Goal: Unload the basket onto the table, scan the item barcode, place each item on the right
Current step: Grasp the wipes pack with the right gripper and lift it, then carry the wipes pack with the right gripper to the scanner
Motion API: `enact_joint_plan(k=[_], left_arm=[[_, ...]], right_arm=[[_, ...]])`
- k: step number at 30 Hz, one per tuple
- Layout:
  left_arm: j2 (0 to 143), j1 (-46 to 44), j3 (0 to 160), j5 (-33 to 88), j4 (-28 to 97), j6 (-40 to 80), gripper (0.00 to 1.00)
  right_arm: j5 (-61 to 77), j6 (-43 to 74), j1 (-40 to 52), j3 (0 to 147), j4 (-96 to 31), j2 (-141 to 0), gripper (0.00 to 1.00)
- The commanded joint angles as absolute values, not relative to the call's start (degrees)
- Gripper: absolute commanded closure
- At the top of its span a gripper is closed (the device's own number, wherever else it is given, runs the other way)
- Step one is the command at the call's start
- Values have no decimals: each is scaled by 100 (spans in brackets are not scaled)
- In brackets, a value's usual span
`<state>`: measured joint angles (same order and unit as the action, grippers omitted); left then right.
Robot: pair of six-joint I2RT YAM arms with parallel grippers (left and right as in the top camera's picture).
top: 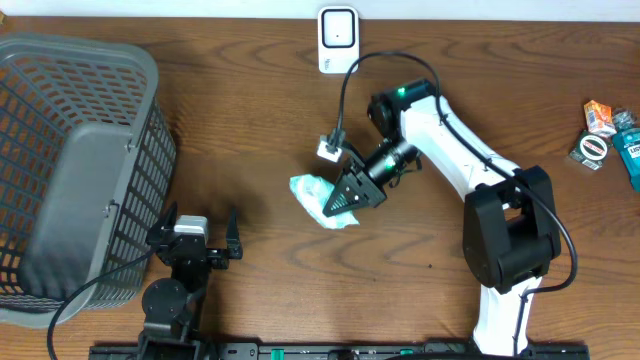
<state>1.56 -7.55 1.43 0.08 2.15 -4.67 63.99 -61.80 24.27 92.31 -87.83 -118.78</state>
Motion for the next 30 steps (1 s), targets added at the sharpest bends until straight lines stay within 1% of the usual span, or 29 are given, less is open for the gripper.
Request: enact_joint_plan(k=[1,5,9,21,27,30], left_arm=[[145,-742,25,-67,421,-438,2],[145,-742,25,-67,421,-438,2],[145,-742,25,-67,421,-438,2],[145,-742,25,-67,421,-438,2],[145,-742,25,-67,421,-438,2],[145,-742,25,-67,421,-438,2]], right_arm=[[7435,-8576,2471,8803,-8794,-11854,99],[8012,-9695,2473,8366,-8783,-11854,99],[8621,-10145,2473,8149,-8785,-11854,99],[8346,-10145,2462,8132,-8750,-11854,99],[7690,-10125,2383,8145,-8357,-11852,99],[7605,-9754,2174,8322,-8353,-11852,99]])
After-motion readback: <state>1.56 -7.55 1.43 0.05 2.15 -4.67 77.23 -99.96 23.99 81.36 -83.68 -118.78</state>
